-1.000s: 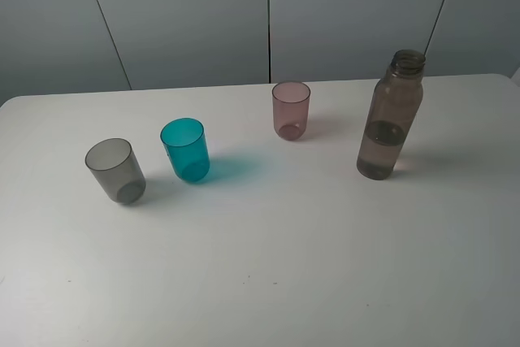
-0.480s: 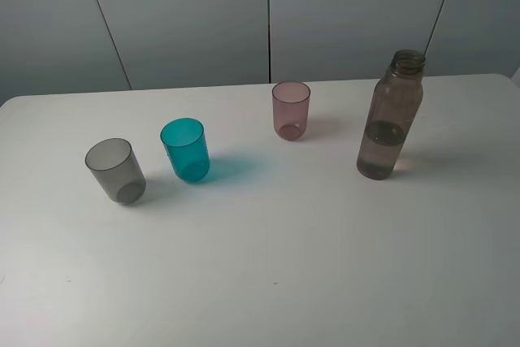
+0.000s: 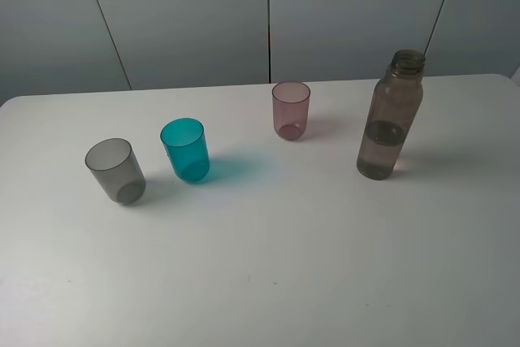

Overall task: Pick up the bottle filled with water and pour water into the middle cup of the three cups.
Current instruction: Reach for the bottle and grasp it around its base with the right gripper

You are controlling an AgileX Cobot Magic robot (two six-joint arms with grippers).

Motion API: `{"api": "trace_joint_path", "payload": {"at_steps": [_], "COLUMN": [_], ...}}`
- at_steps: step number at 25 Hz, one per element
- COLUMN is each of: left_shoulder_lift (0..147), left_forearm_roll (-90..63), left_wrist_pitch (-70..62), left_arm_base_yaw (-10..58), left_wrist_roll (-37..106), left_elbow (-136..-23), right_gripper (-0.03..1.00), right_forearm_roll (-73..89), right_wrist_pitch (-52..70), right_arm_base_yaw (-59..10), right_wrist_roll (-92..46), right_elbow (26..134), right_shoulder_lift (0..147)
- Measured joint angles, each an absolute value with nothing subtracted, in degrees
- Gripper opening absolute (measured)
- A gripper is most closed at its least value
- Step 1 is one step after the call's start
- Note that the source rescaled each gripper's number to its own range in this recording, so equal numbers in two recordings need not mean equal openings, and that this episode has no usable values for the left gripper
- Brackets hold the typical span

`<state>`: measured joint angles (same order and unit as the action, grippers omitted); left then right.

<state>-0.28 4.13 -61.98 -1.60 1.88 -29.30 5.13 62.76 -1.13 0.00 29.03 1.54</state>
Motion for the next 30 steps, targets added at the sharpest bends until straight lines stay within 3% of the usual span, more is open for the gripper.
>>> {"api": "trace_joint_path", "payload": {"at_steps": [10,17,25,30], "left_shoulder_lift": [-0.3,-0.3,-0.3,-0.3], "left_forearm_roll": [4.1,4.1,4.1,4.1], "left_wrist_pitch": [-62.0,-62.0,-62.0,-62.0], "left_arm_base_yaw": [-1.6,-1.6,-1.6,-1.6], "left_wrist_roll": [1.9,1.9,1.9,1.9], "left_elbow": [-29.3,-29.3,-29.3,-29.3], "right_gripper": [1.00,1.00,1.00,1.00], "right_forearm_roll": [5.5,9.8,11.4,11.5], "right_wrist_pitch": [53.8,43.2,27.6,22.7], "right_arm_base_yaw": [-1.1,-1.3,-14.7,-17.1], "right_wrist_roll": [-2.1,-3.7,-4.6,-5.1], "right_elbow": [38.5,35.6,24.9,22.7], "right_shoulder_lift": [25.9,37.1,42.8,49.7]}}
